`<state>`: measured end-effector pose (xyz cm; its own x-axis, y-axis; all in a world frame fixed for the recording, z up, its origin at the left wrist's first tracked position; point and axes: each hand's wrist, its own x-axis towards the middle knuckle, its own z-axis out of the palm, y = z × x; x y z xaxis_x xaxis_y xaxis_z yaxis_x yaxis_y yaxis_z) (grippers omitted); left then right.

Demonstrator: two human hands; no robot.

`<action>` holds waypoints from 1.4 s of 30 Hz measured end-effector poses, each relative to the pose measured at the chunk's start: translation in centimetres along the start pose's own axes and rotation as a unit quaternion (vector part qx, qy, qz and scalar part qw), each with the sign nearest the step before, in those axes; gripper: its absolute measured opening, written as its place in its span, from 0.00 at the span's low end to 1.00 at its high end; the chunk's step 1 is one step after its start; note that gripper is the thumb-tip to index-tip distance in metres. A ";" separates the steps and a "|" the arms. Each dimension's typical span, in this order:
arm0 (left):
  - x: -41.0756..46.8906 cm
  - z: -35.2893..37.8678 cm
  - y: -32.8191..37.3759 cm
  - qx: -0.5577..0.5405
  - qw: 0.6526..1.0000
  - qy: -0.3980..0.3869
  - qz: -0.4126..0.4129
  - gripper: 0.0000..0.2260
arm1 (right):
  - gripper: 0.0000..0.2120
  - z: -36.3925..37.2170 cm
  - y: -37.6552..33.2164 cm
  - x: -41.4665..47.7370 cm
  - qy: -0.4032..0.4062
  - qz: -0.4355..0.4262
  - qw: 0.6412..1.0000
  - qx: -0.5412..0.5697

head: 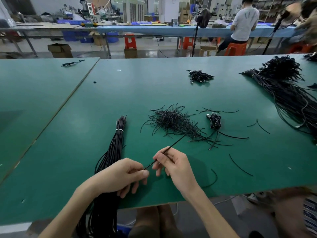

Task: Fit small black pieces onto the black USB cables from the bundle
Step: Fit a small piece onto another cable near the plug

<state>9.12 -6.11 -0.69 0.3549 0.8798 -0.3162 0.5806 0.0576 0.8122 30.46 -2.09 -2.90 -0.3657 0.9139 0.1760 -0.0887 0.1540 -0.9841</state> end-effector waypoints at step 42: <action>2.1 2.0 3.7 -0.118 0.982 0.131 0.070 0.18 | 0.09 0.0 -0.3 0.0 0.033 -0.036 0.999 0.001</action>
<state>13.46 -4.96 0.62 0.2011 0.9761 -0.0827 0.3436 0.0088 0.9391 30.47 -2.09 -2.64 -0.2962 0.9233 0.2444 -0.1136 0.2200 -0.9689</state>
